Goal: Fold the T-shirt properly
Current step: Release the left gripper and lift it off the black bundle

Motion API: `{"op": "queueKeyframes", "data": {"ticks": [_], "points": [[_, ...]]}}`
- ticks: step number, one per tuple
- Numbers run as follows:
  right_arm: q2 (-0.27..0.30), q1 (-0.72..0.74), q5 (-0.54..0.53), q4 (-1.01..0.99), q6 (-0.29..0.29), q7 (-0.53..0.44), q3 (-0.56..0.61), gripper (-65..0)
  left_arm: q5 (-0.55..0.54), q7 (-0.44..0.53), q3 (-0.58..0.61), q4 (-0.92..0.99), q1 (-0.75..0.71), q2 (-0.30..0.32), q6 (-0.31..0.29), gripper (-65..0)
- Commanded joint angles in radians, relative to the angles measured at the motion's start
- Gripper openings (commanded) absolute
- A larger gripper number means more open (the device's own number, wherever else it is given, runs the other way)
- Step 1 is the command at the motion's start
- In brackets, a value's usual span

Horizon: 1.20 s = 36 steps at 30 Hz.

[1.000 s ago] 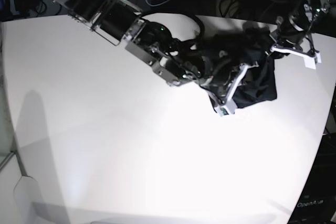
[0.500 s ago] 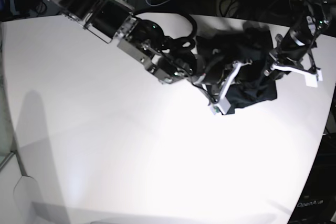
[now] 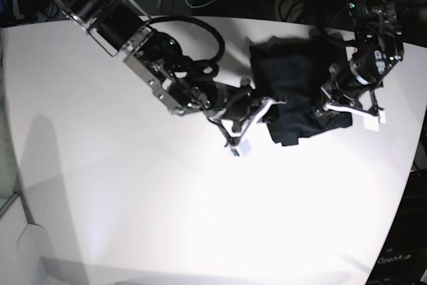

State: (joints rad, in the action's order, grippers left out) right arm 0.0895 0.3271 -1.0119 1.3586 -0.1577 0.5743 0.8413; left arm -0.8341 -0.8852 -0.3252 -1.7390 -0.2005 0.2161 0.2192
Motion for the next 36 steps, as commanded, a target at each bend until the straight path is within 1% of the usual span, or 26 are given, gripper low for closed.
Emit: {"op": "queueKeyframes", "data": {"ticks": [1, 6, 8, 11, 13, 14, 17, 20, 24, 26, 29, 33, 35, 36], "points": [[-0.003, 0.025, -0.022, 0.02, 0.008, -0.014, -0.006, -65.0, -0.007, 0.007, -0.004, 0.0, 0.009, 0.01, -0.005, -65.0], [0.0, 0.025, -0.022, 0.02, 0.008, -0.017, -0.006, -65.0, -0.007, 0.014, -0.013, 0.014, 0.009, 0.016, -0.005, -65.0], [0.0, 0.025, -0.022, 0.02, 0.008, -0.018, -0.006, -65.0, -0.007, 0.016, -0.015, 0.0, 0.009, 0.046, -0.005, -65.0], [-0.001, 0.025, -0.022, 0.02, 0.008, -0.017, -0.006, -65.0, -0.007, 0.018, -0.021, -0.002, 0.006, 0.072, -0.005, -65.0], [0.002, 0.025, -0.022, 0.02, 0.008, -0.015, -0.006, -65.0, -0.004, 0.018, -0.071, 0.007, 0.006, 0.075, -0.005, -65.0], [0.002, 0.025, -0.022, 0.02, 0.008, -0.014, -0.006, -65.0, 0.009, 0.018, -0.091, 0.011, 0.005, 0.075, -0.005, -65.0], [0.002, 0.025, -0.022, 0.02, 0.008, -0.014, -0.006, -65.0, 0.109, 0.018, -0.131, 0.023, 0.008, 0.069, -0.005, -65.0], [0.0, 0.025, -0.022, 0.02, 0.008, -0.012, -0.006, -65.0, 0.192, 0.018, -0.133, 0.021, 0.009, 0.067, -0.005, -65.0], [0.002, 0.025, -0.022, 0.02, 0.01, -0.012, -0.004, -65.0, 0.266, 0.019, -0.145, 0.02, 0.009, 0.039, -0.005, -65.0], [0.0, 0.025, -0.022, 0.02, 0.01, -0.012, -0.004, -65.0, 0.256, 0.019, -0.154, 0.004, 0.003, 0.026, -0.005, -65.0], [-0.001, 0.025, -0.022, 0.02, 0.01, -0.01, -0.001, -65.0, 0.212, 0.01, -0.15, -0.059, -0.014, 0.019, -0.005, -65.0], [-0.015, 0.025, -0.022, 0.02, 0.01, -0.009, 0.002, -65.0, 0.103, 0.008, -0.148, -0.171, -0.067, 0.019, -0.005, -65.0], [-0.017, 0.025, -0.022, 0.02, 0.01, -0.009, 0.002, -65.0, 0.043, 0.008, -0.142, -0.184, -0.089, 0.019, -0.005, -65.0], [-0.017, 0.025, -0.022, 0.02, 0.01, -0.009, 0.002, -65.0, 0.031, 0.007, -0.133, -0.184, -0.098, 0.019, -0.005, -65.0]]}}
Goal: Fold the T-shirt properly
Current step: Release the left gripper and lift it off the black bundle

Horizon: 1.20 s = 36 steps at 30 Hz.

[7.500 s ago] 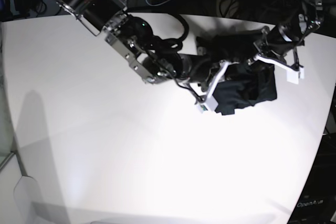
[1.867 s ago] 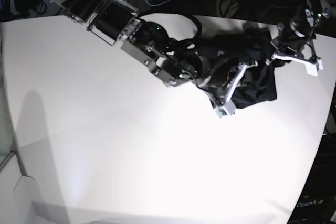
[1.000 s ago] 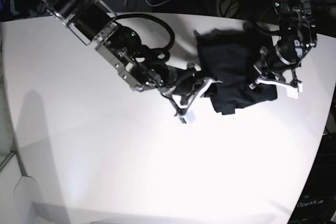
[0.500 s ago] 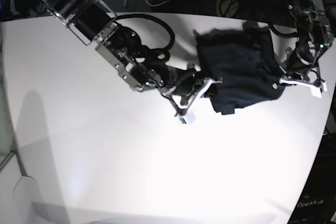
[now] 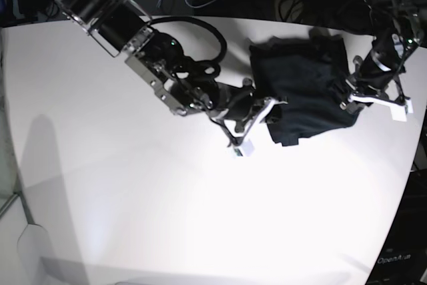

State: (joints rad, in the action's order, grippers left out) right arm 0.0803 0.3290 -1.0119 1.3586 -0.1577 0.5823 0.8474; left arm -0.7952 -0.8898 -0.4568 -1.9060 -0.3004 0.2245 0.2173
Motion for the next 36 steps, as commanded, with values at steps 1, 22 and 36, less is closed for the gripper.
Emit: {"op": "queueKeyframes", "data": {"ticks": [1, 22, 36], "points": [[-0.007, 0.023, -0.022, 0.02, 0.01, -0.017, -0.004, -65.0, -0.016, 0.011, 0.014, -0.017, -0.007, 0.013, -0.003, -65.0], [-0.004, 0.025, -0.022, 0.014, 0.01, -0.017, -0.004, -65.0, -0.03, 0.021, 0.057, -0.042, -0.268, -0.003, -0.003, -65.0], [-0.006, 0.028, -0.02, 0.015, 0.01, -0.017, -0.004, -65.0, -0.197, 0.01, -0.044, -0.017, -0.374, -0.004, -0.002, -65.0]]}}
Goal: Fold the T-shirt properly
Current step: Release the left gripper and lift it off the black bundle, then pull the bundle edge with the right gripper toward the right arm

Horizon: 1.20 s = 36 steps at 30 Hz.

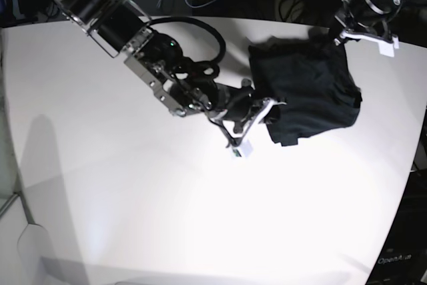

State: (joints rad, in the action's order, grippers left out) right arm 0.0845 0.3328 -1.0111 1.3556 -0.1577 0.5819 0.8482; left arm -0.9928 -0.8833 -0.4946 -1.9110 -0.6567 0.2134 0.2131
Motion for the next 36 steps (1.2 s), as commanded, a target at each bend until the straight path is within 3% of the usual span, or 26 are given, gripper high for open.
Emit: {"op": "queueKeyframes", "data": {"ticks": [1, 5, 11, 24, 32, 36], "points": [[-0.012, 0.022, -0.021, 0.018, 0.01, -0.017, -0.005, -65.0, -0.001, 0.003, -0.006, -0.012, -0.024, 0.007, 0.003, -65.0], [-0.012, 0.022, -0.021, 0.015, 0.01, -0.017, -0.005, -65.0, -0.002, -0.024, -0.006, -0.005, -0.036, 0.01, 0.003, -65.0], [-0.012, 0.021, -0.021, 0.017, 0.01, -0.017, -0.005, -65.0, -0.002, -0.264, -0.017, 0.031, 0.028, 0.007, 0.001, -65.0], [-0.013, 0.001, -0.021, 0.022, 0.01, 0.011, -0.005, -65.0, -0.008, -0.273, -0.059, 0.051, 0.041, -0.019, -0.004, -65.0], [-0.024, -0.033, -0.021, 0.064, 0.01, 0.029, -0.01, -65.0, -0.01, -0.279, -0.148, 0.009, 0.039, -0.062, -0.169, -65.0], [-0.025, -0.033, -0.021, 0.058, 0.01, 0.028, -0.01, -65.0, -0.002, -0.288, -0.141, 0.014, 0.038, -0.056, -0.315, -65.0]]}}
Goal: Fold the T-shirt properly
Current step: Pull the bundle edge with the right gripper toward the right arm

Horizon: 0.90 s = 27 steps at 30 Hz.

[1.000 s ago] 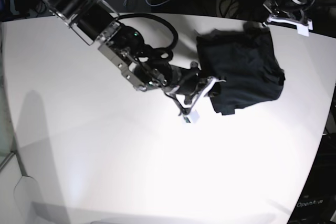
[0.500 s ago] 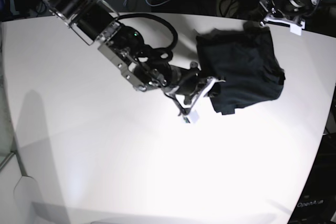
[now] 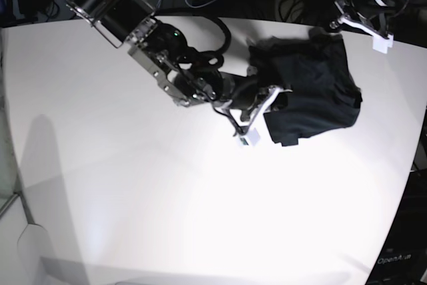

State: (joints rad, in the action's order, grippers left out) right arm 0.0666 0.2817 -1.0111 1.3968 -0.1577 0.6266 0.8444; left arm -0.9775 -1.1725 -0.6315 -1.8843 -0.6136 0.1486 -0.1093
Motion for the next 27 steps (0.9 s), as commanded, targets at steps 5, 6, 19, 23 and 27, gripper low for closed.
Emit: {"op": "queueKeyframes", "data": {"ticks": [5, 6, 19, 23, 27], "points": [[-0.02, 0.018, -0.021, 0.023, 0.01, -0.017, 0.002, -65.0, -0.027, -0.06, -0.064, -0.004, 0.005, 0.001, -0.065, -65.0], [-0.032, 0.02, -0.021, 0.023, 0.011, -0.017, 0.002, -65.0, -0.022, -0.06, -0.081, -0.002, 0.007, -0.016, -0.066, -65.0], [-0.156, 0.21, 0.102, -0.238, 0.014, -0.035, 0.085, -65.0, 0.056, -0.06, -0.107, 0.073, 0.071, -0.08, -0.066, -65.0], [-0.159, 0.259, 0.102, -0.307, 0.014, -0.084, 0.085, -65.0, 0.053, -0.065, -0.107, 0.073, 0.1, -0.082, -0.063, -65.0], [-0.158, 0.281, 0.102, -0.314, 0.014, -0.089, 0.085, -65.0, 0.053, -0.06, -0.107, 0.078, 0.097, -0.082, -0.063, -65.0]]}}
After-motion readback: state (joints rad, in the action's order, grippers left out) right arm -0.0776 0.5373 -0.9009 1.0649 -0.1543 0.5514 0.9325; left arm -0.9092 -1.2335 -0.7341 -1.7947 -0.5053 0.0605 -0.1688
